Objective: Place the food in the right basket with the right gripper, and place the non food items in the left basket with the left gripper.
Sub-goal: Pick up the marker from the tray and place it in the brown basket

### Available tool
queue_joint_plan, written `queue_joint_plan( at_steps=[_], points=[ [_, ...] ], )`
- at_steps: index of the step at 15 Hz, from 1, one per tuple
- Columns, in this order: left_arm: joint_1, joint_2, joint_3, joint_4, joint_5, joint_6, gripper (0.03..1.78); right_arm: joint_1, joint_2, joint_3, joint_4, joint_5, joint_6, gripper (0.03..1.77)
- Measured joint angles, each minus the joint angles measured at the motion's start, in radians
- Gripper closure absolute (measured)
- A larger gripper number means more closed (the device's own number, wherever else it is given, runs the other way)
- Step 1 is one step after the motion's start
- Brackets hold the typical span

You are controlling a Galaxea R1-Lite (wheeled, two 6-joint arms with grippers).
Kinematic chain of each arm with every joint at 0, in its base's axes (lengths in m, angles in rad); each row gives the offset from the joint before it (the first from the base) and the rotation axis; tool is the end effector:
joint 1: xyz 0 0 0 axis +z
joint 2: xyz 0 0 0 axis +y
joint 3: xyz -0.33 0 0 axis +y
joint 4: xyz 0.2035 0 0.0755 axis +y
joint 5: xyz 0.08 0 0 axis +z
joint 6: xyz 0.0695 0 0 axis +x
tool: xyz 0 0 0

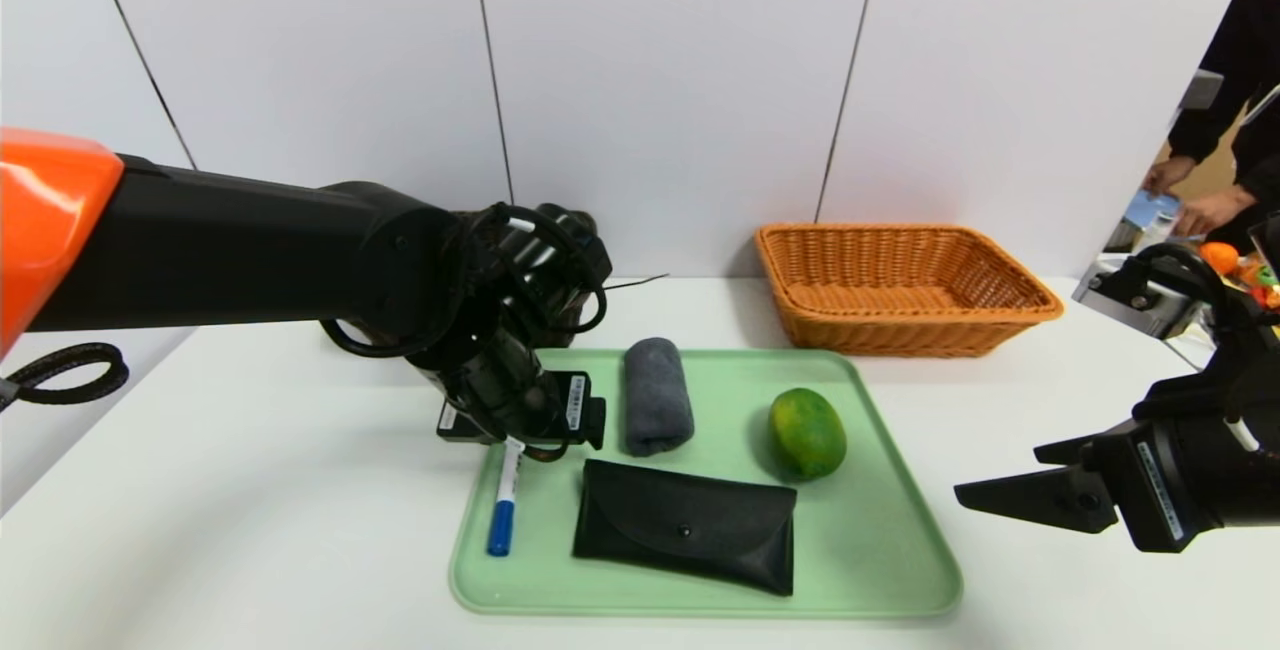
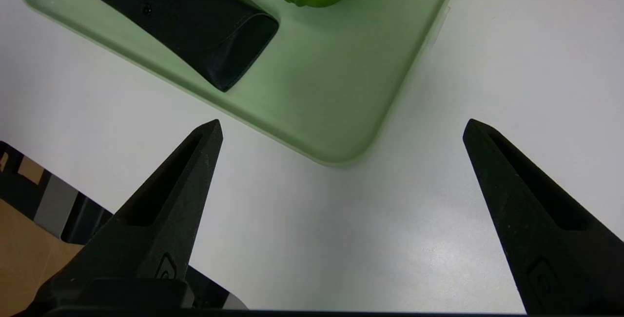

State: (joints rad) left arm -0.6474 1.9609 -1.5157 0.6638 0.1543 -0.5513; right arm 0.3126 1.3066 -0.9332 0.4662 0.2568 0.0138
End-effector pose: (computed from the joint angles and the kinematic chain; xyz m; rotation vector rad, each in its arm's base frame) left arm 0.3318 -0.2375 0.1526 -0.0563 1.1019 -0.1427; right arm 0.2126 0.0873 0.2050 -0.0111 0.8538 0.5293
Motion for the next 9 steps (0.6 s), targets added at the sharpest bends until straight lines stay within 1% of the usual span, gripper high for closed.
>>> queue_joint_plan(
  at_steps=[9],
  points=[
    [0.010,0.033,-0.001,-0.003,-0.004,0.000,0.12,0.000,-0.001,0.007,-0.001,0.003,0.000,0.09]
  ],
)
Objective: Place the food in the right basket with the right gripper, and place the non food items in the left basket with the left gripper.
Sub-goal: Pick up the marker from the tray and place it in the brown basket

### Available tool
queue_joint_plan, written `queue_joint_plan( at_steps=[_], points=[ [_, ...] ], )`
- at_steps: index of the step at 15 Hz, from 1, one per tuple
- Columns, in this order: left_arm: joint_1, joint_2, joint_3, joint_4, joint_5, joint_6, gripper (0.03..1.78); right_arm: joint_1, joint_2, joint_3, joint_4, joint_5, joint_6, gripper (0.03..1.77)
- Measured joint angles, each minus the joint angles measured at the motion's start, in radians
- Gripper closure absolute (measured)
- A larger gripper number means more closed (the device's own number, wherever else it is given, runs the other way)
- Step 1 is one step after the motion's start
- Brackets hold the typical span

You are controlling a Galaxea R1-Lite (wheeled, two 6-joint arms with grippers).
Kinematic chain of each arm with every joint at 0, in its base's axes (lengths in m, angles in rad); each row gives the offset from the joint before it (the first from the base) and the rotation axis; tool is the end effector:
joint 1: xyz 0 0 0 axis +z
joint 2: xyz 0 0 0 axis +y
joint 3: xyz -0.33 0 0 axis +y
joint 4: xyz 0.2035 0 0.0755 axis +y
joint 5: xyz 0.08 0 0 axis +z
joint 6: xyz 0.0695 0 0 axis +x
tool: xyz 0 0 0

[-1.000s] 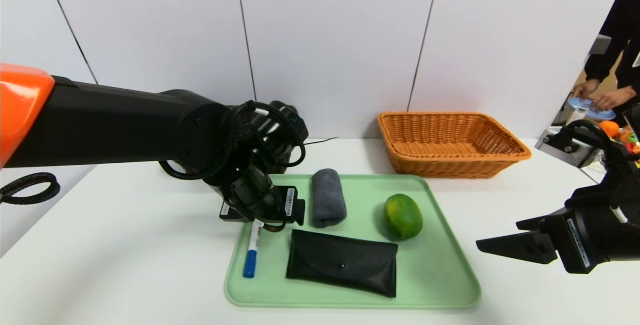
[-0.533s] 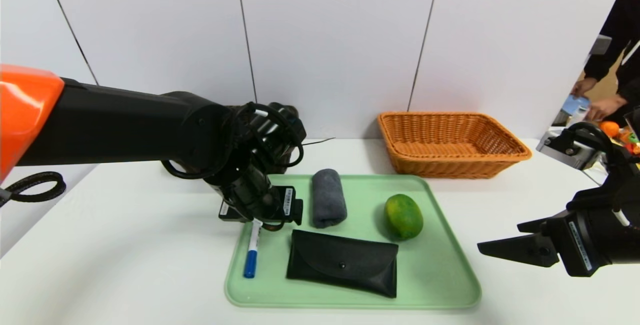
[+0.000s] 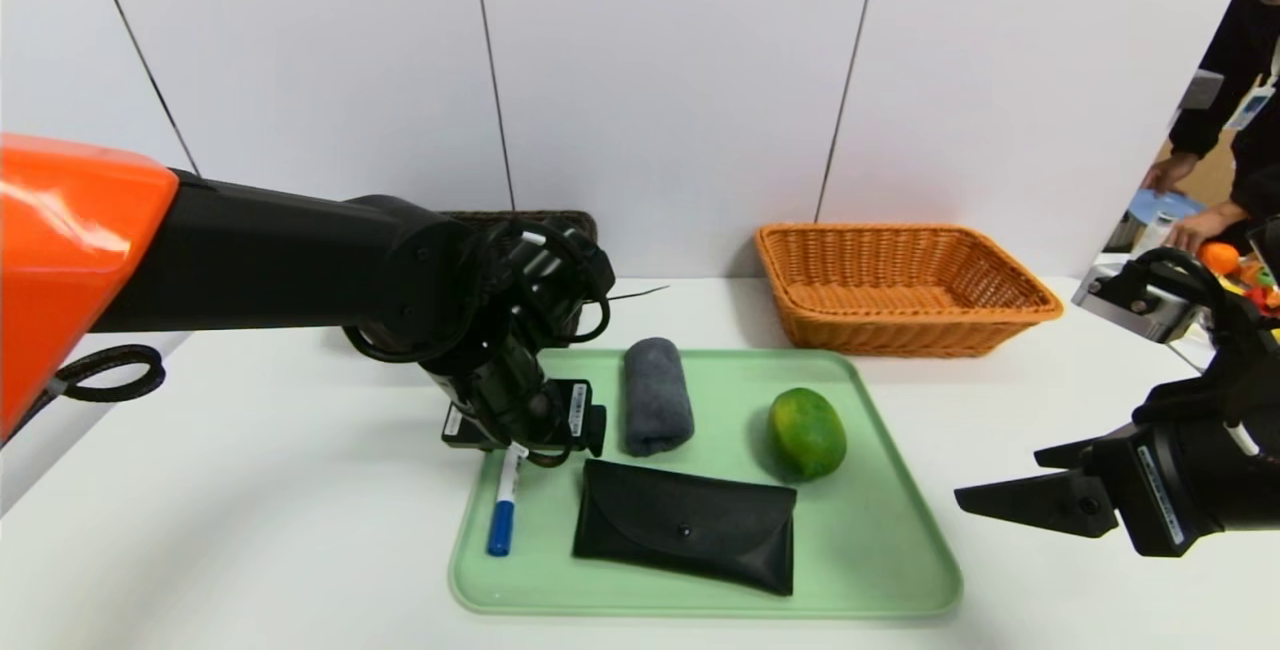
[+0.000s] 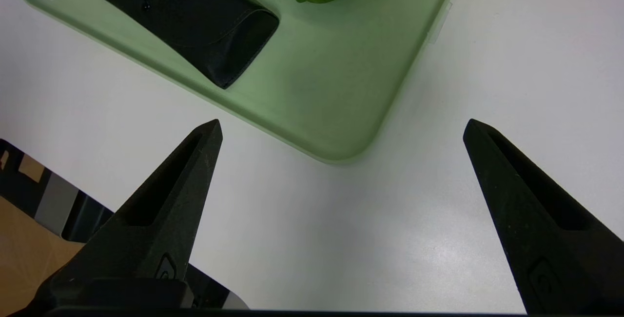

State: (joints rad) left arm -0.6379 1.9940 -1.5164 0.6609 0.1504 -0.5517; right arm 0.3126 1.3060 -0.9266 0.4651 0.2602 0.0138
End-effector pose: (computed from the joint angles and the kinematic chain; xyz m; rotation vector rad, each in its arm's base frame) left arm 0.3382 -0.2377 0.1394 -0.0496 1.1282 -0.1268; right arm 0.2118 0.0872 0.2032 -0.0098 0.8590 0.5321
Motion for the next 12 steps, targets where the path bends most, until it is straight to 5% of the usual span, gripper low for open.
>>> queue_joint_plan(
  at_steps=[12],
  points=[
    [0.000,0.030,-0.001,-0.004,-0.024,-0.001,0.12,0.000,0.002,0.000,-0.001,0.000,0.000,0.09]
  ],
)
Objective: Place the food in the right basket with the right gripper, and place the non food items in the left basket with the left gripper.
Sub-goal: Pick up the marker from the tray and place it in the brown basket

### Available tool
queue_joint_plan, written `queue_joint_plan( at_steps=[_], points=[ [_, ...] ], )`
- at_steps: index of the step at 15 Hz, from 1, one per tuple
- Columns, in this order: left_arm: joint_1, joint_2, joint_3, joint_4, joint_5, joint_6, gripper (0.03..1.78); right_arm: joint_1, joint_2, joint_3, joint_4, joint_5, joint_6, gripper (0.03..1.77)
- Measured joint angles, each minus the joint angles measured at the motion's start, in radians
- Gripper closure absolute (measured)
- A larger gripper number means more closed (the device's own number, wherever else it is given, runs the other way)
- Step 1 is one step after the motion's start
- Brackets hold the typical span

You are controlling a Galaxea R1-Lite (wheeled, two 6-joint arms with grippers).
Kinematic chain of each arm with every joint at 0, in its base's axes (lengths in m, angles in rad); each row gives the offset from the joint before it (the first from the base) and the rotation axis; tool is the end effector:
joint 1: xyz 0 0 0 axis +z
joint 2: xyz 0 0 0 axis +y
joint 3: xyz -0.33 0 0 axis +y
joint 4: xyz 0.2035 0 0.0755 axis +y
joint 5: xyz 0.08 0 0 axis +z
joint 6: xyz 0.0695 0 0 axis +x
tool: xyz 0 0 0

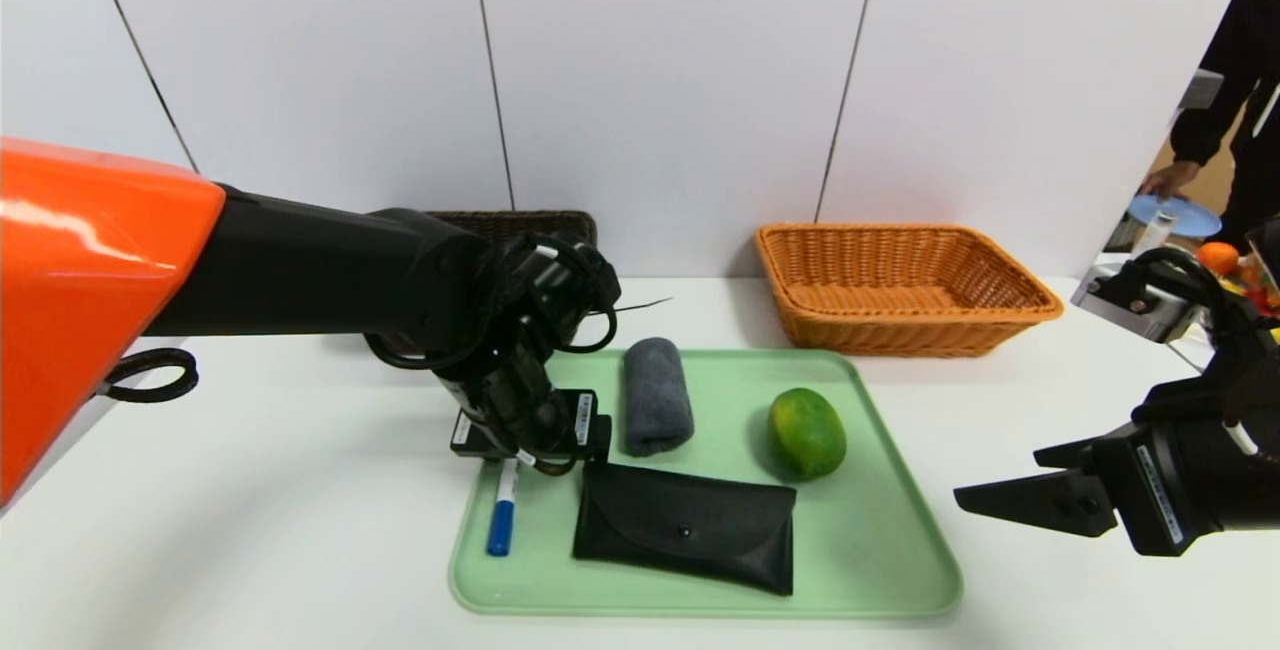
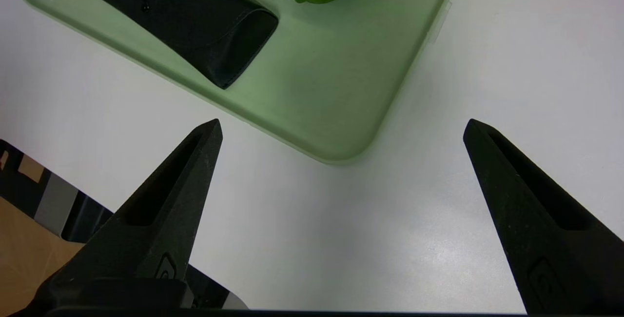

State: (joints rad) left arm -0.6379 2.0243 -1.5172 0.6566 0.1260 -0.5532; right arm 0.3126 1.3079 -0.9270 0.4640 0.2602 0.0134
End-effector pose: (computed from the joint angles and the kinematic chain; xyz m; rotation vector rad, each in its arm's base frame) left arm 0.3411 -0.2420 0.1270 -0.0501 1.1619 -0.1360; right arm 0.2123 0.0874 0.2030 -0.0102 0.8593 0.5322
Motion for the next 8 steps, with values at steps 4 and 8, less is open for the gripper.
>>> queue_joint_plan(
  at_steps=[4,8],
  points=[
    [0.000,0.004,0.000,-0.001,0.001,0.000,0.12,0.000,0.002,-0.001,0.000,0.000,0.000,0.09],
    [0.000,0.010,0.000,0.000,0.001,0.002,0.55,0.000,0.003,-0.001,0.000,0.000,0.000,0.09]
  ],
)
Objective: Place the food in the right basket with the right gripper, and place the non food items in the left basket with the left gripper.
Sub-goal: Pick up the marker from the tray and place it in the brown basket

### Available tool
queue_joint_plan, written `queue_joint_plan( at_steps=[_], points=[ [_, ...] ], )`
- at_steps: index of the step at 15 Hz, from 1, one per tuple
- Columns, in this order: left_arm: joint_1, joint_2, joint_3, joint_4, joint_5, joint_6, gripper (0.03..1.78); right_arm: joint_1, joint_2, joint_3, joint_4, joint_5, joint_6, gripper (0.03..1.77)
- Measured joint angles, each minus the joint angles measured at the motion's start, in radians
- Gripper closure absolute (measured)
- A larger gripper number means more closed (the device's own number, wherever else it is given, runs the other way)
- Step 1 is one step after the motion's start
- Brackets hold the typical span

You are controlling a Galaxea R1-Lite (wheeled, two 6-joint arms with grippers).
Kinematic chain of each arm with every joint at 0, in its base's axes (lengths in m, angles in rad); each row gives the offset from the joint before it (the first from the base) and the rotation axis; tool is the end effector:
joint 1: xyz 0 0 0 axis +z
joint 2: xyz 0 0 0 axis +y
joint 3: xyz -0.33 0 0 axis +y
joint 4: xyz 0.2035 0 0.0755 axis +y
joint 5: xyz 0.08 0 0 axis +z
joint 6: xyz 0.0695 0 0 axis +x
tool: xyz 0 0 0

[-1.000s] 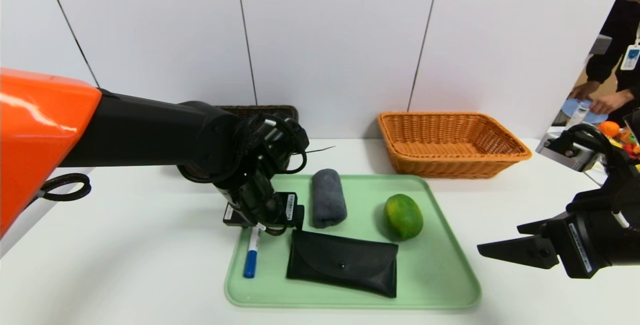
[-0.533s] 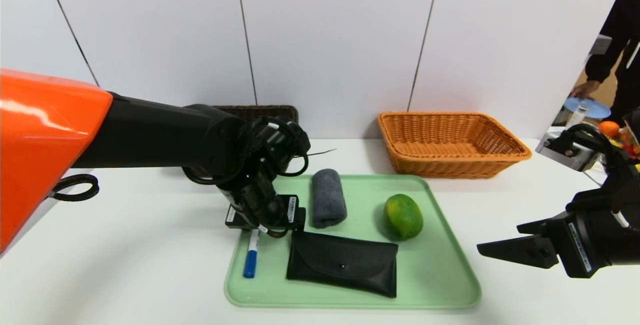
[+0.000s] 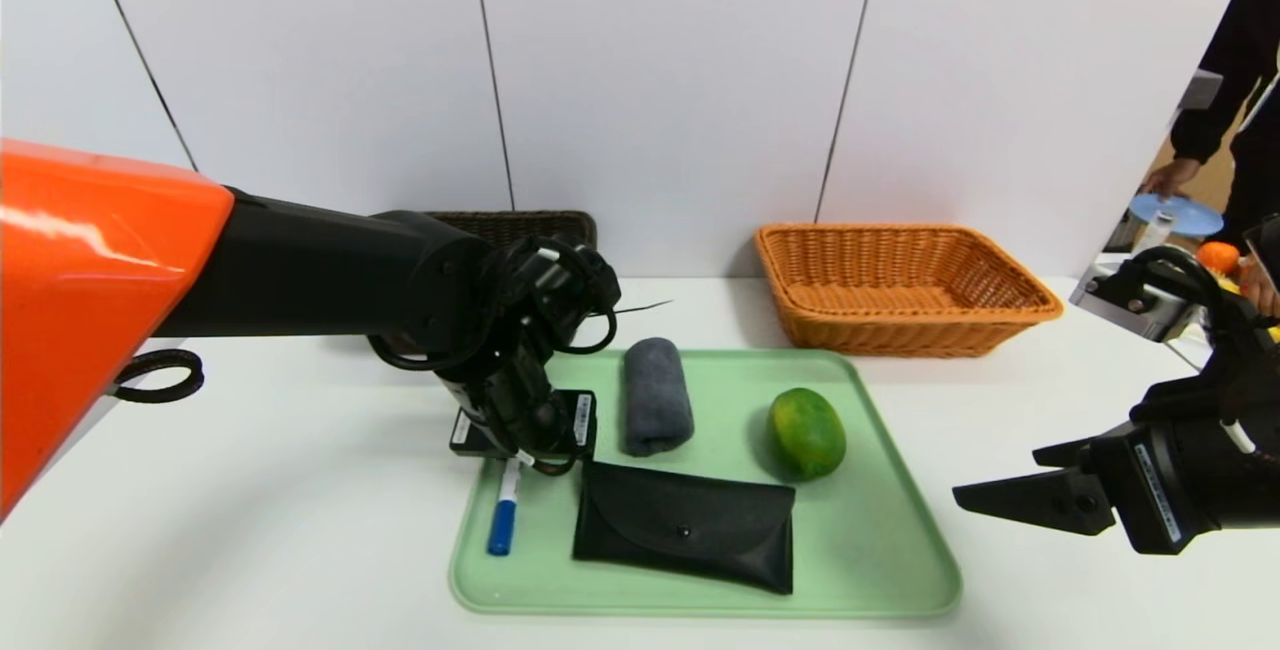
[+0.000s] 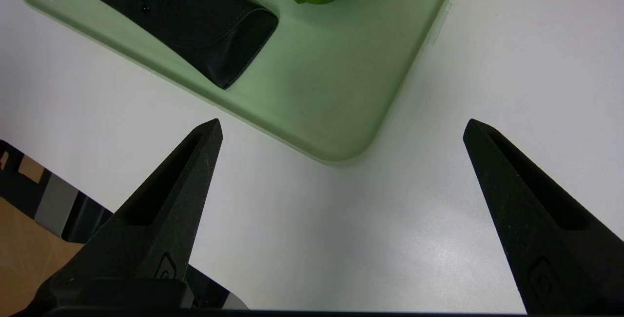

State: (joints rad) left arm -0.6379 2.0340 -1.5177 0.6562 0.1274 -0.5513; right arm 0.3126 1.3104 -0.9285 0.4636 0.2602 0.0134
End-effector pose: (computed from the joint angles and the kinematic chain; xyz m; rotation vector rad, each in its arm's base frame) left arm 0.3422 -0.2427 0.1231 -0.0437 1.1685 -0.1329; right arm 0.2130 0.0876 0.2030 -0.0102 0.8599 0.5321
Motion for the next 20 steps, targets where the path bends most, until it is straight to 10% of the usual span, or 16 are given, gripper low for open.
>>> queue_joint_plan(
  at_steps=[4,6,20],
  points=[
    [0.000,0.004,-0.001,0.000,-0.001,0.000,1.02,0.000,-0.001,0.001,0.000,0.000,0.000,0.09],
    [-0.001,0.005,-0.001,-0.001,-0.002,-0.001,1.65,0.000,-0.001,0.001,0.000,0.000,0.000,0.09],
    [0.029,-0.206,-0.130,0.010,0.001,0.159,1.65,-0.010,-0.004,-0.001,0.000,0.000,0.000,0.09]
  ],
)
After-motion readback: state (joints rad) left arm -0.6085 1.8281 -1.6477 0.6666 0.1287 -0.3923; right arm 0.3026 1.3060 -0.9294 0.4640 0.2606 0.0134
